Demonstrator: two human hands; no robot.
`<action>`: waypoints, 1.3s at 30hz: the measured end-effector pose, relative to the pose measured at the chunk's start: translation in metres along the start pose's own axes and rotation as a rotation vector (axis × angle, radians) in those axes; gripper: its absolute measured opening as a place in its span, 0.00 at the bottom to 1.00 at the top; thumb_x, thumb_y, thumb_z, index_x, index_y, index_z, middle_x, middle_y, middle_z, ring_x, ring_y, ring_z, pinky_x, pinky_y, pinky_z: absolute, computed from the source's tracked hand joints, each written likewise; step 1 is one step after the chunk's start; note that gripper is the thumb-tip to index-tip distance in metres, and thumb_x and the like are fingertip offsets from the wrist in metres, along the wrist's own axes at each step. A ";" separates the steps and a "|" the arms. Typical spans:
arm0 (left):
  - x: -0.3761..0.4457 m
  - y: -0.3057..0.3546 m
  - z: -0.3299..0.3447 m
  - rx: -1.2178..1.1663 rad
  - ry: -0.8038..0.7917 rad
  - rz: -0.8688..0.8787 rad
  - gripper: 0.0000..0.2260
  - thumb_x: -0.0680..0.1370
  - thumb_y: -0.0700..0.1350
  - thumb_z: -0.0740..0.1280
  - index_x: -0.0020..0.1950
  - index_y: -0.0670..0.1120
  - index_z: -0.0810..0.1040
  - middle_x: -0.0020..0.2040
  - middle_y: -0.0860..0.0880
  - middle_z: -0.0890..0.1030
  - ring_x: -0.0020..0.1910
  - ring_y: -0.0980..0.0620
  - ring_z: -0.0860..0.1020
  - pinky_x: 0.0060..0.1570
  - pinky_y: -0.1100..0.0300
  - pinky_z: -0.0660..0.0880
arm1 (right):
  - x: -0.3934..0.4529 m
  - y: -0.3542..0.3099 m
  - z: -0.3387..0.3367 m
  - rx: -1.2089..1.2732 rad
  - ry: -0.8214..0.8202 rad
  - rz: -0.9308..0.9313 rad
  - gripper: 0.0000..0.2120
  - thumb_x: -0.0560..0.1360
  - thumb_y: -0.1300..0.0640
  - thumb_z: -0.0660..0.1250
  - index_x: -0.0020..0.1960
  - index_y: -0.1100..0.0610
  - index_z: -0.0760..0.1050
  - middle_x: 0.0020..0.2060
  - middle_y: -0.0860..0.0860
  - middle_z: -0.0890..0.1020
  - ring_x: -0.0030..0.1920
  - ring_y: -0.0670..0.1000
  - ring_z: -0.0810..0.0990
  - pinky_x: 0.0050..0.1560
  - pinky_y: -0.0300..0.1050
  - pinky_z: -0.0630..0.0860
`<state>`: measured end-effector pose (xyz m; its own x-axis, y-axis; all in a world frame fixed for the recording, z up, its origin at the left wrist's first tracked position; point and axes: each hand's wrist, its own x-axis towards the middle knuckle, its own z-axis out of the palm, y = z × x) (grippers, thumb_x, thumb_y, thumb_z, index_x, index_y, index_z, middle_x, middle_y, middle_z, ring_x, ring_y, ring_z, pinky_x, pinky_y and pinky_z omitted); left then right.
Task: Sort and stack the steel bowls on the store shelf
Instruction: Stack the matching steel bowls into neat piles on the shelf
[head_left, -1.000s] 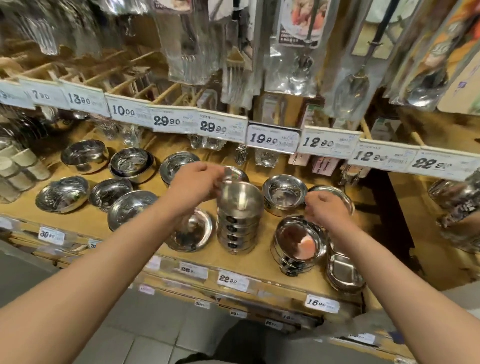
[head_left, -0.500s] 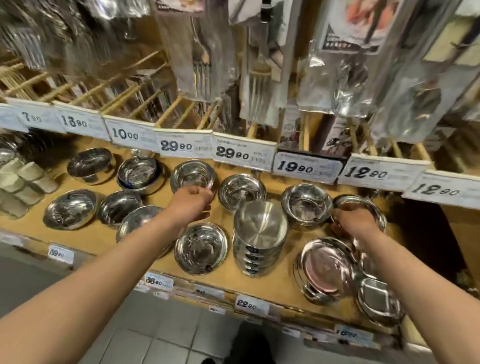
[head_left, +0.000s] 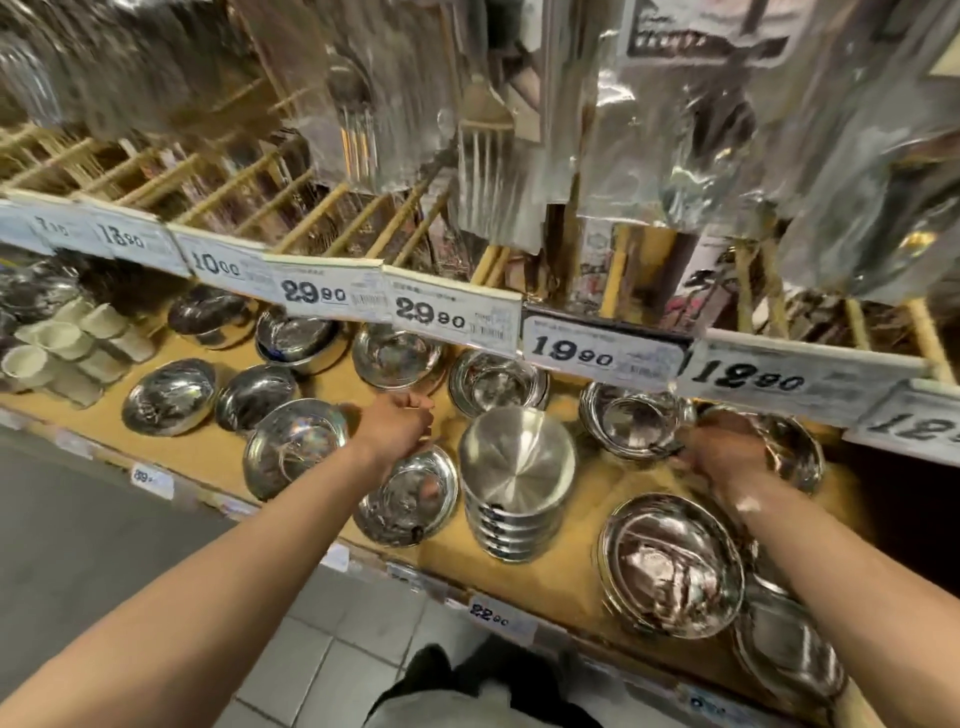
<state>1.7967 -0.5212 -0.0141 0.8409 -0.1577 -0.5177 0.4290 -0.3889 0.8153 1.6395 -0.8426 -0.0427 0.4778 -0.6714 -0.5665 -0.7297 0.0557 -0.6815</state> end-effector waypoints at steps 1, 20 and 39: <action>0.000 -0.001 0.000 -0.010 0.003 -0.016 0.08 0.80 0.32 0.62 0.49 0.43 0.77 0.43 0.44 0.78 0.41 0.49 0.79 0.50 0.51 0.81 | -0.002 -0.001 0.000 0.059 0.003 0.043 0.16 0.77 0.62 0.72 0.61 0.68 0.76 0.45 0.62 0.84 0.32 0.54 0.81 0.30 0.47 0.81; 0.052 0.007 0.013 0.445 -0.115 0.098 0.13 0.82 0.44 0.66 0.51 0.33 0.80 0.45 0.39 0.84 0.37 0.48 0.80 0.38 0.59 0.78 | -0.089 -0.017 -0.026 0.404 0.213 -0.033 0.15 0.67 0.65 0.80 0.51 0.68 0.82 0.45 0.61 0.87 0.45 0.59 0.88 0.46 0.55 0.86; 0.077 0.017 0.036 0.440 -0.088 0.024 0.13 0.75 0.44 0.75 0.49 0.36 0.78 0.46 0.40 0.85 0.43 0.42 0.85 0.44 0.48 0.84 | -0.180 0.008 -0.021 0.563 0.394 0.003 0.03 0.74 0.70 0.71 0.47 0.66 0.79 0.37 0.60 0.79 0.26 0.48 0.82 0.28 0.34 0.78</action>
<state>1.8568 -0.5725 -0.0494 0.8094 -0.2409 -0.5355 0.2123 -0.7302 0.6494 1.5373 -0.7364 0.0638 0.1848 -0.8835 -0.4304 -0.3146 0.3617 -0.8776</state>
